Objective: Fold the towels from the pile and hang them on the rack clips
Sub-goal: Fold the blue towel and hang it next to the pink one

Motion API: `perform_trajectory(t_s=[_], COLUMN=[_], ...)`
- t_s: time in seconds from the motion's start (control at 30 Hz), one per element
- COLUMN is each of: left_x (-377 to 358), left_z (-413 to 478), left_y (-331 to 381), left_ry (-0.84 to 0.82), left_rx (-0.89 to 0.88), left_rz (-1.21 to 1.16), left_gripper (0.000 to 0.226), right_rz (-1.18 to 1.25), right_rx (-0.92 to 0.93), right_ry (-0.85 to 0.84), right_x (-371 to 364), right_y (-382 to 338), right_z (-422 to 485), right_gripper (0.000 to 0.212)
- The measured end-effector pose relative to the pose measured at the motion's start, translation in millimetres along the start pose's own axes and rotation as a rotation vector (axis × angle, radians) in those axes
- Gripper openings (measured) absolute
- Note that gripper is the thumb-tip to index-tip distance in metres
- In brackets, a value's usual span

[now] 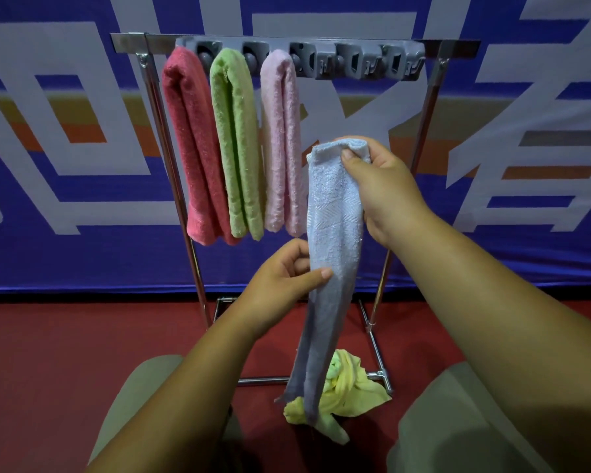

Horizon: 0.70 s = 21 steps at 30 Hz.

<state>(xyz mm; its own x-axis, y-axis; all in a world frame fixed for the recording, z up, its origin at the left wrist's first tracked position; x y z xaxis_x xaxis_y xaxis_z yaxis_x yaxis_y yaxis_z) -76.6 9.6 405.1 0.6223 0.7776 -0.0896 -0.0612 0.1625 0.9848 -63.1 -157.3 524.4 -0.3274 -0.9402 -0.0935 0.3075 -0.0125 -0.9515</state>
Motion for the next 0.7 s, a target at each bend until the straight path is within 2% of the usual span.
perform_trajectory(t_s=[0.13, 0.3, 0.47, 0.6, 0.7], left_x=[-11, -12, -15, -22, -29], left_z=[-1, -6, -15, -16, -11], left_y=[-8, -19, -18, 4, 18], left_ry=[-0.044, 0.042, 0.015, 0.033, 0.035], left_rx=[0.068, 0.151, 0.226, 0.213, 0.228], left_rz=[0.039, -0.015, -0.132, -0.190, -0.233], left_gripper=[0.036, 0.024, 0.034, 0.030, 0.032], right_rz=[0.029, -0.028, -0.187, -0.271, -0.303], right_rx=[-0.037, -0.060, -0.098, -0.301, -0.563], right_ry=[0.018, 0.049, 0.117, 0.121, 0.115], right_x=[0, 10, 34, 54, 60], right_y=[0, 1, 16, 50, 77], right_z=[5, 9, 6, -9, -32], right_gripper=[0.021, 0.018, 0.017, 0.020, 0.018])
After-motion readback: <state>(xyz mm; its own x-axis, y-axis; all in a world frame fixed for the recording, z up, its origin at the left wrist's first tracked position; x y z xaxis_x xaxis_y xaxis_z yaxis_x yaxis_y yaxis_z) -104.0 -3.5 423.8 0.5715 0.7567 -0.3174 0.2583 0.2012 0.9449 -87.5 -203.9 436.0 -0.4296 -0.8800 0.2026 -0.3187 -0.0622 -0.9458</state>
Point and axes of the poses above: each hand's wrist, its own z-axis towards the middle knuckle, its own x-axis out of the back of the hand, y = z × x, the point moved 6 cm from there along z, towards the middle knuckle
